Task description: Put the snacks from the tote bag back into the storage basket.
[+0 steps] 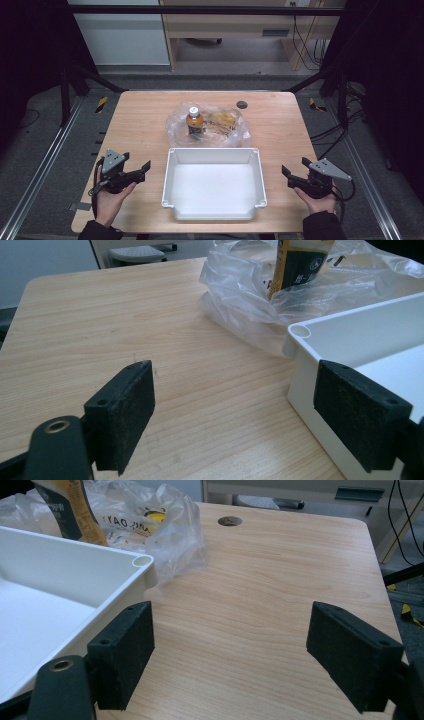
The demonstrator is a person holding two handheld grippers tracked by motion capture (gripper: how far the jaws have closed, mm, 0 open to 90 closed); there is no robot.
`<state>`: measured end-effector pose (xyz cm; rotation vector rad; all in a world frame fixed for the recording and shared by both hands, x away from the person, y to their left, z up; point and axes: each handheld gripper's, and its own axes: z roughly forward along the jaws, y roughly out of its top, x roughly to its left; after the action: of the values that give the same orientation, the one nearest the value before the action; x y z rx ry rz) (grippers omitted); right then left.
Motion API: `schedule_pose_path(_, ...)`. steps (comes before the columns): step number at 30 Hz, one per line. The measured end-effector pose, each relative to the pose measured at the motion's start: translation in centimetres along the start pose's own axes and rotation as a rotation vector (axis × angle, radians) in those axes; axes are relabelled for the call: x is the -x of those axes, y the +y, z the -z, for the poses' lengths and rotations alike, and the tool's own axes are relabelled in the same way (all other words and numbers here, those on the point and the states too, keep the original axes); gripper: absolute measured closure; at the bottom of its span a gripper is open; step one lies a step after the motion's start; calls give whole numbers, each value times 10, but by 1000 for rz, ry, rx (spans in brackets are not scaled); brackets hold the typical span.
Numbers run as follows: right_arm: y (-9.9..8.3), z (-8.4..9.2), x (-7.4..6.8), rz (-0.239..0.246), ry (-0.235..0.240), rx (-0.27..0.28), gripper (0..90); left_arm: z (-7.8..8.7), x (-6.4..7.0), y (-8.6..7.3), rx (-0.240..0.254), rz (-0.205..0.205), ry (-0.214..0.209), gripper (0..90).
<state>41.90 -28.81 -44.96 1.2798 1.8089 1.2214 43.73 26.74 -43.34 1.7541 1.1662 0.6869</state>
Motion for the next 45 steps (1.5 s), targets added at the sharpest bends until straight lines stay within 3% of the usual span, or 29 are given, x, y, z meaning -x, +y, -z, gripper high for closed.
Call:
schedule_pose_path(30, 5, -1, -8, 16, 66, 27, 182, -10, 6, 9, 17, -14, -20, 183)
schedule_pose_path(45, 6, -4, -12, 24, 86, 21, 175, -20, 10, 27, 35, -37, -24, 199)
